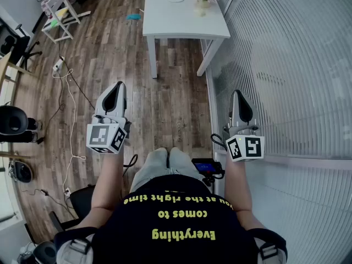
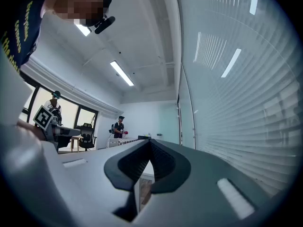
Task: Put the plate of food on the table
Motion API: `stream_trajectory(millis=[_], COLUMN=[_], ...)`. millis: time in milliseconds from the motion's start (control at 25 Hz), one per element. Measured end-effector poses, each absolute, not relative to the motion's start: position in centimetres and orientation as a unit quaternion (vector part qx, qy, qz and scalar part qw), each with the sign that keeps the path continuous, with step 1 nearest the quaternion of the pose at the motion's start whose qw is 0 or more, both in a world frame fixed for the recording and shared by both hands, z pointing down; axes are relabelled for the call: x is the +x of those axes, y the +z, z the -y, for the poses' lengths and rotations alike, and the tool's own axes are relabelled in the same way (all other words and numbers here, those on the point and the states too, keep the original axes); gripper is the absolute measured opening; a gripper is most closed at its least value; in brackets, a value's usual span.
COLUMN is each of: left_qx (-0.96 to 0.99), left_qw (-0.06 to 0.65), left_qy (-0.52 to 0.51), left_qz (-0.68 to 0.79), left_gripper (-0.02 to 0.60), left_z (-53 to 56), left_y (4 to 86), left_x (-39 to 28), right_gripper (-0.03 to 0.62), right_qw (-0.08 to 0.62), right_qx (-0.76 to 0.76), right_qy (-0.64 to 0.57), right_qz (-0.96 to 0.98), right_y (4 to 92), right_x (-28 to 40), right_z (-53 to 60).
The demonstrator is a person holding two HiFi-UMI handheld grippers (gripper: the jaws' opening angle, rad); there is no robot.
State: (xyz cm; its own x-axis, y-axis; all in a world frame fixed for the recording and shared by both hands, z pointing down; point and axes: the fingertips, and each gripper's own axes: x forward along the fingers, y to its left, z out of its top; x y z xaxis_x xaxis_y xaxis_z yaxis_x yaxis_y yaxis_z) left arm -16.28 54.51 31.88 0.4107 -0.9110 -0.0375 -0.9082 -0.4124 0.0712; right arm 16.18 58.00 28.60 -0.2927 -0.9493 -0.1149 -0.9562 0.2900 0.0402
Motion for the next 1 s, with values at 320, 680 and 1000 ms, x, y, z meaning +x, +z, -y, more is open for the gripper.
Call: stream_trajectory(millis=[320,680,1000], left_qx=[0.837,0.833,0.826], left_qw=[0.017,0.016,0.014], left_qy=[-0.029,-0.024,-0.024], left_qz=[0.547,0.552,0.562], left_gripper=[0.0,0.0,0.0], left_z=[-54.2,-53.2,-51.3], left_y=[31.8,31.8,31.9], left_x=[-16.3,-15.1,-13.6], right_gripper=[0.006,0.005,0.006], right_qw=[0.035,0.042,0.052], right_qx=[-0.59,-0.58,-0.572], right_qy=[0.044,0.047,0.042], right_qz=[-0.806,-0.812,-0.818], right_y=[28.5,28.0,28.2], right_x=[16.2,17.1,18.8], right_z=[-57.2,-55.7,-53.1])
